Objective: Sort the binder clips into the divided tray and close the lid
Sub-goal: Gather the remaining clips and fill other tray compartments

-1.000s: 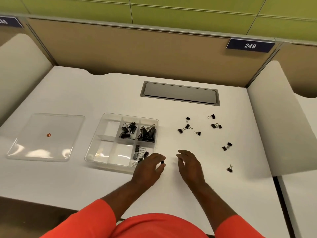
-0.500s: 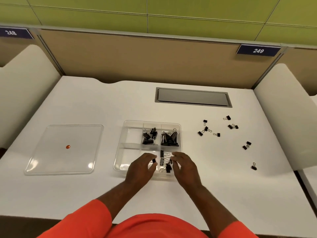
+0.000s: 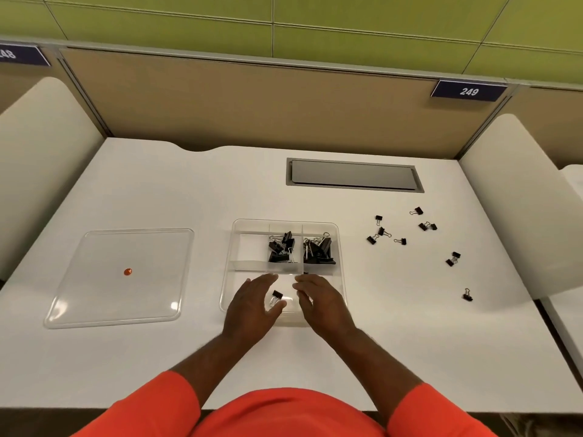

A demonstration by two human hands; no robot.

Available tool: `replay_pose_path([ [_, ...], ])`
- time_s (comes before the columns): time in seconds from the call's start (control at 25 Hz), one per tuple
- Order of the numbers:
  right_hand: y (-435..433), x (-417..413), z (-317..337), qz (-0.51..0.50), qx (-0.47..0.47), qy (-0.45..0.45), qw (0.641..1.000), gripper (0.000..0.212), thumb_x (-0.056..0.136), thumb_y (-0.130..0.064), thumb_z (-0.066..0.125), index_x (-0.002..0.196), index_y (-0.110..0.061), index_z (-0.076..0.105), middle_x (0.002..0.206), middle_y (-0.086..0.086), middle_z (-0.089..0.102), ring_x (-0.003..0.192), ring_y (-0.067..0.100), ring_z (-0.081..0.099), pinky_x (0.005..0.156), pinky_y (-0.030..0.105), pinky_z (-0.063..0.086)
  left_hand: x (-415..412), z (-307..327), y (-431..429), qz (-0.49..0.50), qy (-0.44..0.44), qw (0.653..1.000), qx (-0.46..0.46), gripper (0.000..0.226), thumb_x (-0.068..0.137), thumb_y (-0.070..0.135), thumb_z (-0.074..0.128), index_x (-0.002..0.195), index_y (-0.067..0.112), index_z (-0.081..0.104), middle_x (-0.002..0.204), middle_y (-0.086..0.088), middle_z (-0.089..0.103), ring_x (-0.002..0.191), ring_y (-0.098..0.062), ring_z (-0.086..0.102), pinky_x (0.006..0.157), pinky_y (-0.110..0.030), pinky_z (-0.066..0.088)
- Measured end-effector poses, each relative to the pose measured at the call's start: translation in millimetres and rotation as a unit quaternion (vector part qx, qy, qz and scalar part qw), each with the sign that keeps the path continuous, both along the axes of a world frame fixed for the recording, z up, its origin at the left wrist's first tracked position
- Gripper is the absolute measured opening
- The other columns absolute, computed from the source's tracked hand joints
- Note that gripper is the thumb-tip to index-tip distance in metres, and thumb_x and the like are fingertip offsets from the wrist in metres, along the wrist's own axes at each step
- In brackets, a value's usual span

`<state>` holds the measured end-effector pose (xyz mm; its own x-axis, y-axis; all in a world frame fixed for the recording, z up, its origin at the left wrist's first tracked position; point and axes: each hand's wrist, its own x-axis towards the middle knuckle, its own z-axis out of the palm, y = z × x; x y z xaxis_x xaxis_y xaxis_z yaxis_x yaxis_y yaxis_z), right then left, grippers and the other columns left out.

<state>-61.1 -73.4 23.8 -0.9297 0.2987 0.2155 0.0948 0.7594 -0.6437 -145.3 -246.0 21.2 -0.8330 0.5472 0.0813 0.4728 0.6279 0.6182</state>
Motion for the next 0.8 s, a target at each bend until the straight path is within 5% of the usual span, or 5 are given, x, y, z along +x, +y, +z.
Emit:
replay_pose_path([
  [0.2,0,-15,12,0.005,0.012,-0.011,1.000,0.039,0.095,-0.025,0.066,0.133,-0.022,0.062,0.142,-0.004,0.057,0.132,0.012,0.051,0.104,0.036,0.049,-4,0,-3,-0.008,0.015,1.000,0.007,0.065,0.084,0.052,0.071,0.139,0.025,0.051,0.142,0.006,0.055,0.130,-0.009,0.049,0.113,-0.024,0.024],
  [0.36,12,-5,16,0.000,0.047,-0.026,0.999,0.066,0.092,-0.040,0.067,0.150,-0.023,0.042,0.162,-0.005,0.030,0.151,0.009,0.021,0.120,0.026,0.022,2,5,4,-0.007,0.015,1.000,0.008,0.072,0.083,0.060,0.067,0.143,0.025,0.047,0.146,0.006,0.050,0.135,-0.008,0.043,0.115,-0.028,0.026],
  [0.48,26,11,15,-0.019,0.073,-0.047,0.996,0.077,0.091,-0.052,0.063,0.155,-0.021,0.033,0.167,-0.004,0.017,0.154,0.008,0.006,0.124,0.033,0.008,8,7,17,-0.027,0.022,0.999,0.001,0.078,0.083,0.068,0.060,0.146,0.025,0.042,0.151,0.006,0.045,0.140,-0.007,0.037,0.119,-0.033,0.024],
  [0.8,86,51,12,-0.040,0.093,-0.093,0.990,0.084,0.094,-0.061,0.053,0.159,-0.018,0.021,0.169,-0.003,0.004,0.154,0.010,-0.005,0.126,0.045,0.006,25,15,83,-0.066,0.023,0.998,-0.007,0.084,0.082,0.072,0.059,0.148,0.025,0.038,0.154,0.005,0.039,0.143,-0.008,0.032,0.115,-0.039,0.034],
])
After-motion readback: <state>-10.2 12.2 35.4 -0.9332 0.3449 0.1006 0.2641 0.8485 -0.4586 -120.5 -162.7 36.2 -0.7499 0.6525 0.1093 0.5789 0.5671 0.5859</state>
